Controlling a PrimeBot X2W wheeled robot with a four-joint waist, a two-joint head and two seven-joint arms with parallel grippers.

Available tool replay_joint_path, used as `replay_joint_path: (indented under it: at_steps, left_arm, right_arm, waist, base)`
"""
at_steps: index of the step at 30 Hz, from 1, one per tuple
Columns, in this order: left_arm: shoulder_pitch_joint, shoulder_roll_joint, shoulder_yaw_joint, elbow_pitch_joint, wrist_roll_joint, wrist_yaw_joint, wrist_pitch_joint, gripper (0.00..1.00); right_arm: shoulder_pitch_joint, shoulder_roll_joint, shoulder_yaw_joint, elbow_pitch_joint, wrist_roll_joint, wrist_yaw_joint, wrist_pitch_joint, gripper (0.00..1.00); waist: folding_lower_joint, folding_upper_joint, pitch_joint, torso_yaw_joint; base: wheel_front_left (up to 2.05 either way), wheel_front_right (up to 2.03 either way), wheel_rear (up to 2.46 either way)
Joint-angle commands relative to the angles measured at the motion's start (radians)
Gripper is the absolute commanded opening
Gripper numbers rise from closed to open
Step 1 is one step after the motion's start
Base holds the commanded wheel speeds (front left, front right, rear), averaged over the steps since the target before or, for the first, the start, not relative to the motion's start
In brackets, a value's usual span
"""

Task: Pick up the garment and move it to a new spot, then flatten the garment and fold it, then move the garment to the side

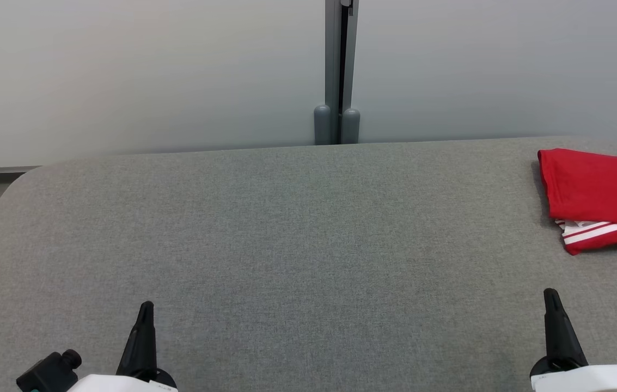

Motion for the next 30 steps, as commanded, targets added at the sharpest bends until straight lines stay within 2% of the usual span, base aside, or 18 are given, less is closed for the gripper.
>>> replay_joint_path:
  at_steps: [1,30]
  left_arm:
    - [-0.032,0.006,0.010,-0.006,-0.037,-0.008,0.005,0.00]
    - [-0.102,0.012,0.068,0.037,-0.363,-0.050,0.086,0.00]
  right_arm:
    - [-0.028,-0.009,-0.008,-0.008,0.036,0.000,0.010,0.00]
    - [-0.092,-0.013,-0.046,0.026,0.368,0.000,0.091,0.00]
  waist:
    - [0.0000,-0.0001,0.001,0.000]
    - [0.0000,-0.0001,0.015,0.003]
  base:
    - [0.00,0.00,0.00]
    - [0.00,0.00,0.00]
